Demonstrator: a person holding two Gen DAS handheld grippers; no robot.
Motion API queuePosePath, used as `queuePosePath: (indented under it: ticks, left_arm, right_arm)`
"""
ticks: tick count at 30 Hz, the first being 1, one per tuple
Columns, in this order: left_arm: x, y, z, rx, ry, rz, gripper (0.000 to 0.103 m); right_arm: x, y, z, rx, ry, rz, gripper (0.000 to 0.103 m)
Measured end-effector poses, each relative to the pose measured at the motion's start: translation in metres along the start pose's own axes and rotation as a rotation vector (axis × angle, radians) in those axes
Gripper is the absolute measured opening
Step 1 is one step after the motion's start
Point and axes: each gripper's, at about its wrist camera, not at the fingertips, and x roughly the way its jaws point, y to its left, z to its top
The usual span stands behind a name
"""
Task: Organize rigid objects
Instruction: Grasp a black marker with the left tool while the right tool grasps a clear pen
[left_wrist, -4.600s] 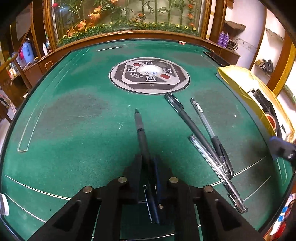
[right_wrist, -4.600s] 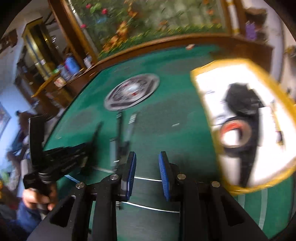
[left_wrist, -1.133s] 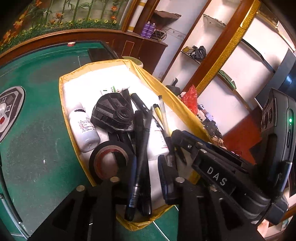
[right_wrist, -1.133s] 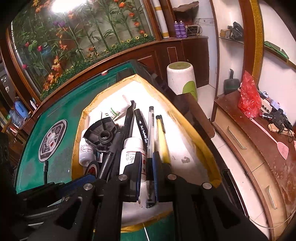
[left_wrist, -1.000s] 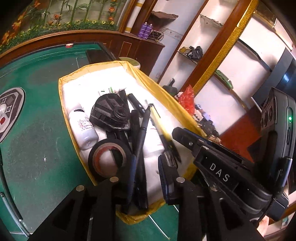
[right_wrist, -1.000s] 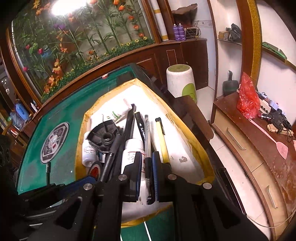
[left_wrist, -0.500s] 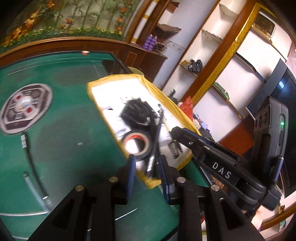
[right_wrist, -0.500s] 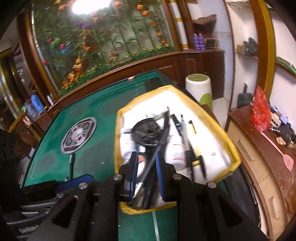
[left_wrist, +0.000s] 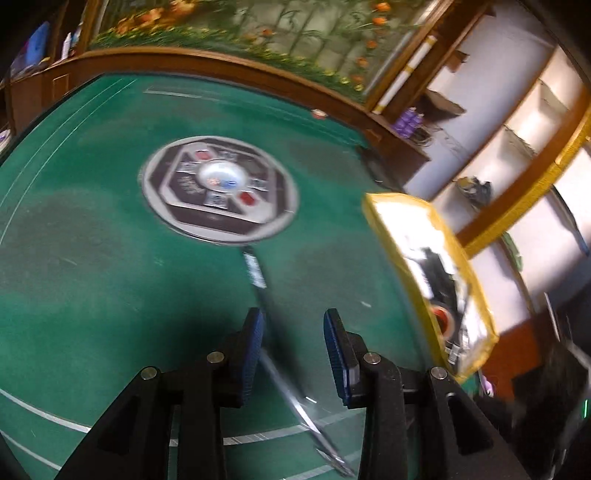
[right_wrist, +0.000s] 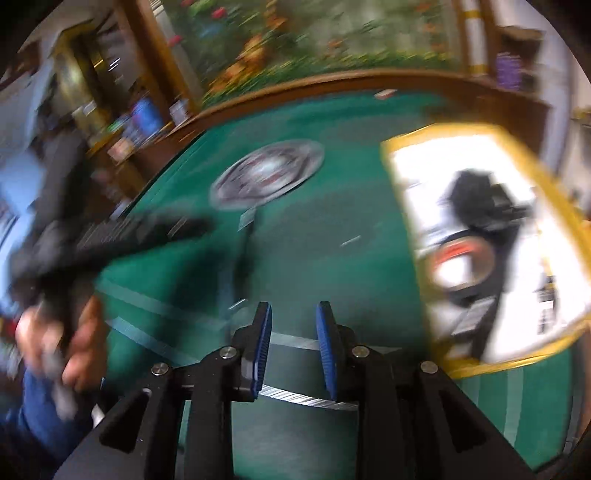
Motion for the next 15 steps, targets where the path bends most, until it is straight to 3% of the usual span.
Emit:
queuePosePath:
  ticks: [2, 7, 12, 15]
  left_arm:
    - [0.011, 0.01, 0.006, -0.02, 0.015, 0.025, 0.036]
    - [0.036, 0.016, 0.012, -0.038, 0.069, 0.047, 0.036]
    - [0.048, 0.008, 0.018, -0.01, 0.071, 0.086, 0.051]
    - [0.056, 0.001, 0.023, 0.01, 0.068, 0.129, 0.053]
  right_arm:
    - [0.014, 0.02, -0.007, -0.053, 0.055, 0.052, 0.024]
    - [0.034, 0.049, -0.018, -0.159, 0.124, 0.04, 0.024]
    - [0.044, 0.061, -0.025, -0.221, 0.144, -0.011, 0.025]
    - [0.049, 0.065, -0.029, -0.245, 0.149, -0.026, 0.025]
